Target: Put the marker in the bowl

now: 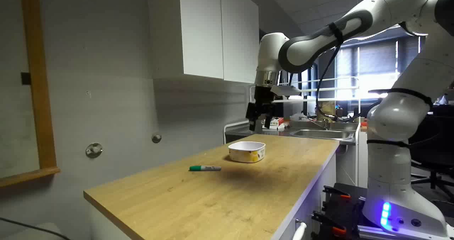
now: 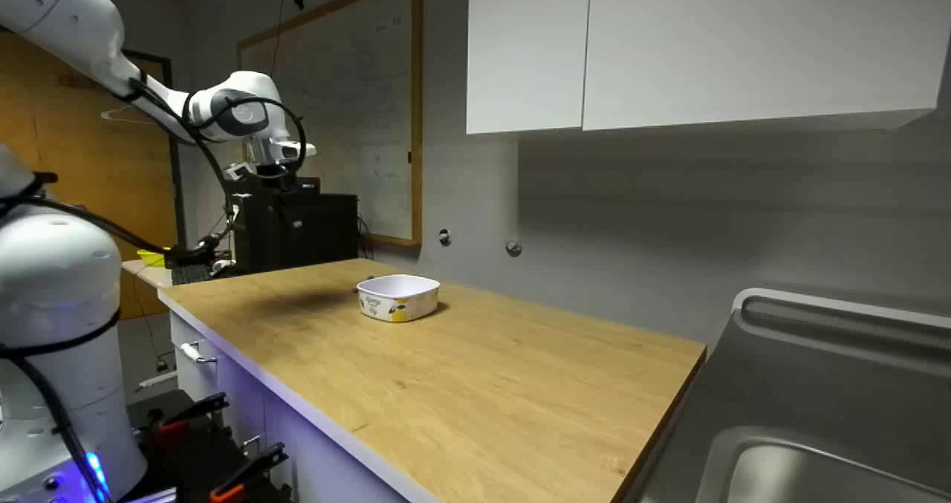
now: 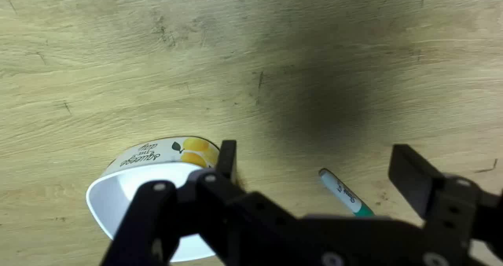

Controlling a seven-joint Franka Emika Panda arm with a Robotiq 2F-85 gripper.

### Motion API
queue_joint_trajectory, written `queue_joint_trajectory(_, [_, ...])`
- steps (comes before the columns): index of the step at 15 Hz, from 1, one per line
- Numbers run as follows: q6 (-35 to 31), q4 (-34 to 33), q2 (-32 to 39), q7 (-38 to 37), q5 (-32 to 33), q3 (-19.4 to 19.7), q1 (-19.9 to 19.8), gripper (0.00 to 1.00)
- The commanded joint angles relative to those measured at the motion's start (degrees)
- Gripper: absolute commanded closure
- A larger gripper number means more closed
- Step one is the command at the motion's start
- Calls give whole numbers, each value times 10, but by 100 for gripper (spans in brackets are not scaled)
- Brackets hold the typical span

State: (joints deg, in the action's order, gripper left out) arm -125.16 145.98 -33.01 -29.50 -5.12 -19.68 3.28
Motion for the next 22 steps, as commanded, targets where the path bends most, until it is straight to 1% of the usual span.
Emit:
queue_joint_trajectory(1, [1, -1, 2, -4, 6, 8, 8, 0])
queue_joint_trajectory(9, [0, -4, 5, -7, 9, 8, 5, 0])
queue_joint_trajectory(13, [11, -40, 48, -2, 34, 3, -4, 0])
queue_joint_trajectory(15, [18, -69, 85, -3, 57, -6, -5, 0])
queue_joint_trajectory(18, [31, -131, 165, -13, 116, -25, -9, 0])
queue_joint_trajectory(22, [64, -229, 285, -8, 180, -25, 11, 0])
